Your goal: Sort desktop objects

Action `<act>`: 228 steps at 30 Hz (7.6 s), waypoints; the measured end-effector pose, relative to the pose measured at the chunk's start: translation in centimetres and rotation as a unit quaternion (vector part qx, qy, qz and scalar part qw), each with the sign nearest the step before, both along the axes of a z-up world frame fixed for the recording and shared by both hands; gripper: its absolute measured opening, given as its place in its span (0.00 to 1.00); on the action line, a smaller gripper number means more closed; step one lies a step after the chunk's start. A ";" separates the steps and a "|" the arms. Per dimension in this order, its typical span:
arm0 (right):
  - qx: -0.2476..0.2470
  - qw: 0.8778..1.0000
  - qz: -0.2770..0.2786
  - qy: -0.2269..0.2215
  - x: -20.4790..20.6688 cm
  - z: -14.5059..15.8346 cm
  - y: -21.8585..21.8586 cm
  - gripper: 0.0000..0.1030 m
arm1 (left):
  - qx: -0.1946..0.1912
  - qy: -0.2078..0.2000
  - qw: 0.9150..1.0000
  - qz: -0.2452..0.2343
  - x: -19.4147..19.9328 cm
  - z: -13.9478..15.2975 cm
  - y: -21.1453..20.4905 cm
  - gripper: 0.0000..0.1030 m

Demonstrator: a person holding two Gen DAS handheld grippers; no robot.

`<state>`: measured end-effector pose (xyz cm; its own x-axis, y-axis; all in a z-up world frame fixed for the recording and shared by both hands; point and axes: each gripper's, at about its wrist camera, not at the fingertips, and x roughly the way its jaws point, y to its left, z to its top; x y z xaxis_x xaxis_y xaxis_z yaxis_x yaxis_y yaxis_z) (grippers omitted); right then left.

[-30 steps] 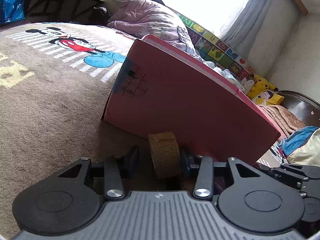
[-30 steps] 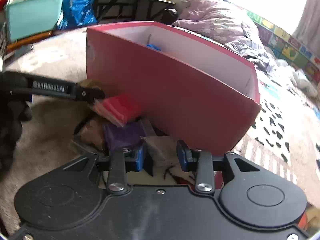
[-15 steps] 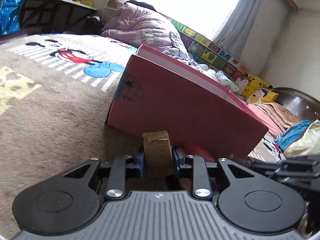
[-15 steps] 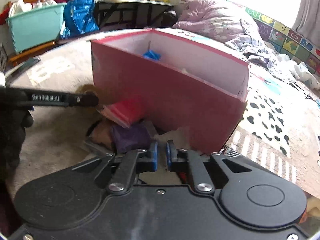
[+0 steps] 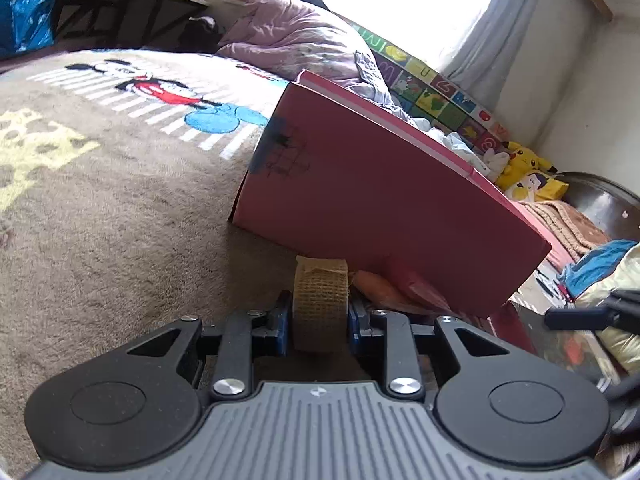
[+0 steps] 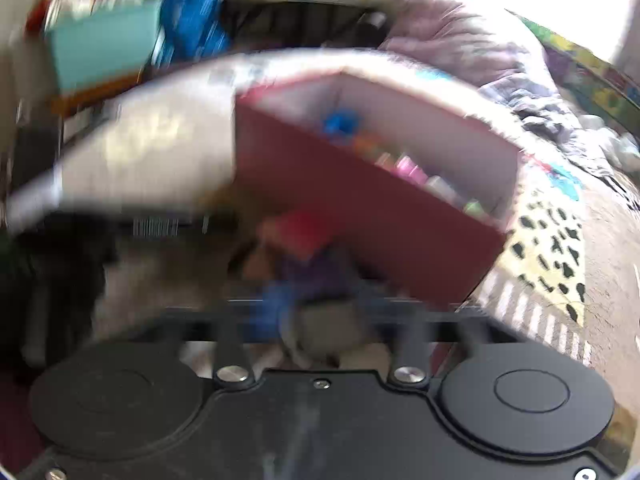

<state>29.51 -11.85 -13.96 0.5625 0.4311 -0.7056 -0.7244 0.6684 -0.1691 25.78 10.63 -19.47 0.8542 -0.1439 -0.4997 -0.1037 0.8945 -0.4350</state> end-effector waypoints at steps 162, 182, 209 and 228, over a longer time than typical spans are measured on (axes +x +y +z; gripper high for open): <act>0.369 0.904 -0.189 0.100 -9.8 -7.3 -18.9 0.81 | 0.188 -0.046 0.980 -0.049 2.9 15.2 -5.0 0.25; 0.409 0.887 -0.186 0.107 -9.9 -6.9 -19.9 0.81 | 0.256 0.145 0.953 -0.071 2.1 5.1 -6.2 0.43; 0.411 0.883 -0.193 0.120 -9.6 -7.1 -20.2 0.81 | 0.244 0.088 0.965 -0.039 -1.3 4.5 -5.9 0.25; 0.428 0.874 -0.194 0.124 -9.5 -7.2 -20.7 0.81 | 0.269 -0.033 0.960 -0.070 3.2 14.0 -8.6 0.24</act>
